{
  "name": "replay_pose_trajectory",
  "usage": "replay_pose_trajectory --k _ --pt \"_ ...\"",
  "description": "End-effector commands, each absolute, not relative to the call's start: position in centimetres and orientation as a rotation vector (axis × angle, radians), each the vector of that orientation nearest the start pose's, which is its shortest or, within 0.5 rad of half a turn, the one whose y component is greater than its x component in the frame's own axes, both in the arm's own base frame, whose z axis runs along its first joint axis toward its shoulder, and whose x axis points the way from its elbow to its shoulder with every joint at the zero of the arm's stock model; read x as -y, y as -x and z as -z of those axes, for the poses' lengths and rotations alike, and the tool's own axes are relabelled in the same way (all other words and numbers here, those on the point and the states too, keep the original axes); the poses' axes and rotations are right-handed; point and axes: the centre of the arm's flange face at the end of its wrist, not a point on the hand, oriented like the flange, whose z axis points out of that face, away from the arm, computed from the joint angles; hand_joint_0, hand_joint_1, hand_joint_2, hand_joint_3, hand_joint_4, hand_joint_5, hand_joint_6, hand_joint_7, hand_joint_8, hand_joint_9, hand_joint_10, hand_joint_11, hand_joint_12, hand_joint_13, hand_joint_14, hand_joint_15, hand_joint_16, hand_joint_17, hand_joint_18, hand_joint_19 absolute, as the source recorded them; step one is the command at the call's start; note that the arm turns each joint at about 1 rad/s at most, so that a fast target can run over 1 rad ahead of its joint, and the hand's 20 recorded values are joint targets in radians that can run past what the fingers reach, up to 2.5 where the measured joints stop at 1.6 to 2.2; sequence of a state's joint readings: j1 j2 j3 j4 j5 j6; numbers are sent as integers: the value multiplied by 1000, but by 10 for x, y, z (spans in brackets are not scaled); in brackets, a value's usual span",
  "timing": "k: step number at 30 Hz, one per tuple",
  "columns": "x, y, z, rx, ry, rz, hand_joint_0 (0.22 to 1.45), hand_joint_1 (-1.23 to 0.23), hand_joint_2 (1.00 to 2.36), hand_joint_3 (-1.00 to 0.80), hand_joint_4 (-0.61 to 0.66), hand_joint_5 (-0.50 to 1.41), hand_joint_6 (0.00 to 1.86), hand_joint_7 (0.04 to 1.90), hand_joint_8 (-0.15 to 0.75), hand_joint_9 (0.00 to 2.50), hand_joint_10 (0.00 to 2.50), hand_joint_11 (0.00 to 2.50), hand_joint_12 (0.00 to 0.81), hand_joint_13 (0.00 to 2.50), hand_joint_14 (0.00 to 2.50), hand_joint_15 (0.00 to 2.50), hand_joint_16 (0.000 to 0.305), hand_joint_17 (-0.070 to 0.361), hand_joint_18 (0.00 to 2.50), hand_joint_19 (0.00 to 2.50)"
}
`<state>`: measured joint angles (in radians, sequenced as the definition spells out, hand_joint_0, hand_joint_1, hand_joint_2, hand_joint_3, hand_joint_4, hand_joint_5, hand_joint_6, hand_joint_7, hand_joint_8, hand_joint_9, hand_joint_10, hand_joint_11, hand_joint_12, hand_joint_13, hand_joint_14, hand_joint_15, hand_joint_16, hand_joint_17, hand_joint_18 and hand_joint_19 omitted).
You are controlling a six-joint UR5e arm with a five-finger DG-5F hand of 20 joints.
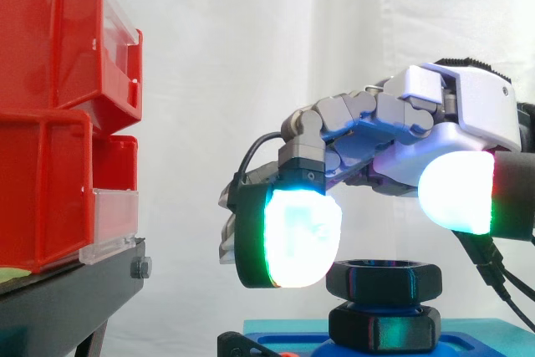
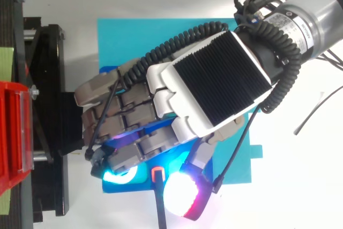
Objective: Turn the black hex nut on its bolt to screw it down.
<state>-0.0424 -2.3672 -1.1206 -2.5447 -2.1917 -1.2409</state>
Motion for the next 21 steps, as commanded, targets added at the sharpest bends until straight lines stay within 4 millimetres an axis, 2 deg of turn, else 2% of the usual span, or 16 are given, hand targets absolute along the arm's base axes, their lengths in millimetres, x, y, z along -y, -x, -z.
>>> replay_pose_trajectory --k 1,21 --pt "113 -769 -249 -1372 301 -658 504 -363 1000 -500 200 -149 539 1079 282 554 9 411 315 575 8 227 50 113 481 306" --pt "136 -762 -249 -1371 331 -665 502 -366 1000 -500 205 -160 588 1001 277 553 9 402 313 579 8 230 50 113 482 304"
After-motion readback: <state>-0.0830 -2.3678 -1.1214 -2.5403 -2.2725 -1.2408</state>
